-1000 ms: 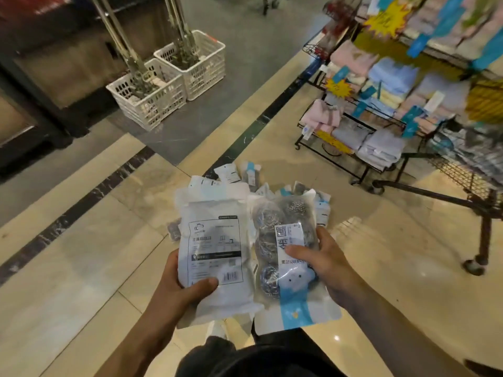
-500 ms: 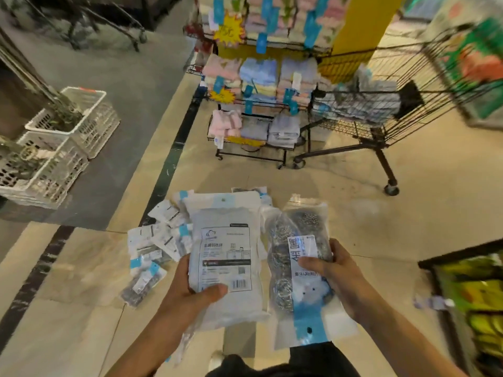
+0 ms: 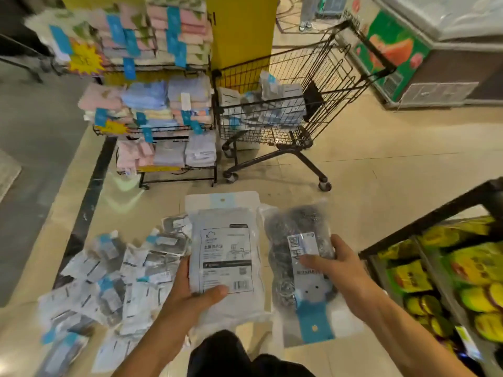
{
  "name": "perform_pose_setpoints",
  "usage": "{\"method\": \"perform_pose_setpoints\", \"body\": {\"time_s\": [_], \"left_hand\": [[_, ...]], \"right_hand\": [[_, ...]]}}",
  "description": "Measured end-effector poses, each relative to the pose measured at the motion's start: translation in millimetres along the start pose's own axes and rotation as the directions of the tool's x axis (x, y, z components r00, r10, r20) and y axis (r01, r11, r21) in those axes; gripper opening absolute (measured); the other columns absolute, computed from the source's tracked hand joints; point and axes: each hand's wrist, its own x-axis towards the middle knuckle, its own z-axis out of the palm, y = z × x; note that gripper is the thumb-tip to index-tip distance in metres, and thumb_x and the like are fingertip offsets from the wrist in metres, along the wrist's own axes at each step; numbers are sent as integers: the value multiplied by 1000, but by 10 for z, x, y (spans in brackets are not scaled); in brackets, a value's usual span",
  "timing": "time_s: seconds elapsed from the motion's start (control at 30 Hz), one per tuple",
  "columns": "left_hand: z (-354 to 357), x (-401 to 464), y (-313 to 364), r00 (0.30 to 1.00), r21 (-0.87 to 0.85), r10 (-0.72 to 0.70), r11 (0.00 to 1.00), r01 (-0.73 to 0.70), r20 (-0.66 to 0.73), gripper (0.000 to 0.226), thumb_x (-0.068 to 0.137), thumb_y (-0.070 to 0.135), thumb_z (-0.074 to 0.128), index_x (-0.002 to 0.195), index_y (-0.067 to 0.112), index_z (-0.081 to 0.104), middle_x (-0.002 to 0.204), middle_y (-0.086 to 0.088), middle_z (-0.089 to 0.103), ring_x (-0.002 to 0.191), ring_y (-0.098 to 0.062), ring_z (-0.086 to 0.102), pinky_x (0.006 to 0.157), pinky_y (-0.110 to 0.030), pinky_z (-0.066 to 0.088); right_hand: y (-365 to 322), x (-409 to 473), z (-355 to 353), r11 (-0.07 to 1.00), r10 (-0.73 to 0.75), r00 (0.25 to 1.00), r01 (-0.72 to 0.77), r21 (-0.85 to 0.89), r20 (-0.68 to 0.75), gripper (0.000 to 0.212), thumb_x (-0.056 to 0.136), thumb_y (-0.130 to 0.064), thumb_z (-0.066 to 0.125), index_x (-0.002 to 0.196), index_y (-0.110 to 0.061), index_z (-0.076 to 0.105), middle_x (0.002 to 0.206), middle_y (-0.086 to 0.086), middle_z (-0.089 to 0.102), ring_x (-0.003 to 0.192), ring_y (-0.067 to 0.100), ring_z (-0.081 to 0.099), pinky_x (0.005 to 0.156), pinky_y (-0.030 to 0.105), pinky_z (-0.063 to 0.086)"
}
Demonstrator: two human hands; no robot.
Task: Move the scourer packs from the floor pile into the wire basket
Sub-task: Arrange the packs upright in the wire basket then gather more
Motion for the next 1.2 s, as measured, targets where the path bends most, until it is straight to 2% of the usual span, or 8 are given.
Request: {"method": "perform_pose_setpoints", "body": {"time_s": [0.2,0.33,0.47,0.57,0.73,0.87,1.03,1.2], "left_hand": [[732,632,337,1000,15,14,1000,-14,18,81,70,11,94,132,46,54,121,13,77,108,-10,74,88,-32,59],[1072,1123,584,1000,28,7,1000,-7,30,90,56,23,102,133,40,58,121,7,78,110,-17,76,95,-43,60],[1373,1721,786,999,12,29,999,-30,29,75,65,9,87,127,39,58,113,13,79,98,-7,77,74,-26,64],[1563,2269,1011,999,-16,19,1000,-19,29,74,69,1,86,131,32,59,116,5,80,105,-16,76,74,-27,65],[1795,3154,1583,999,-12,22,1000,-21,46,116,23,40,108,129,29,60,119,0,79,109,-23,75,77,-33,66],[1912,3734,1972,998,2,55,998,-55,43,76,69,9,91,132,37,59,119,8,78,110,-19,74,77,-30,65],[2083,4367,2364,996,-11,82,997,-82,33,109,33,44,105,132,39,58,121,9,78,106,-12,76,74,-23,63],[2254,5138,2656,995,-1,96,995,-96,-30,81,66,6,94,133,33,58,122,3,78,113,-22,74,79,-28,63]], "right_hand": [[-365,626,-633,999,31,999,-30,27,-28,43,83,-9,85,116,-22,60,91,6,82,82,38,80,75,79,55],[-611,1129,-885,997,40,999,-39,62,-12,45,84,-10,85,120,-21,60,93,5,82,81,34,80,75,72,60],[-898,1725,-1041,995,40,999,-42,92,16,44,84,-8,83,120,-20,61,93,4,82,82,31,80,77,60,64],[-1221,2294,-1107,989,70,997,-74,125,36,48,80,-3,85,120,-15,61,93,6,82,85,34,80,74,49,67],[-1809,3076,-1132,982,98,993,-106,156,60,52,76,-1,87,120,-15,62,97,9,82,92,38,79,82,51,66],[-2191,3662,-1184,987,75,996,-81,137,51,55,76,-1,87,123,-14,61,100,10,82,93,37,78,80,49,66],[-2681,4378,-1260,994,44,996,-52,99,76,50,79,-1,84,122,-15,61,95,7,82,79,28,81,61,36,63],[-3201,5233,-1262,999,30,990,-35,34,141,48,82,-13,86,122,-19,60,97,5,82,86,31,81,87,64,62]]}}
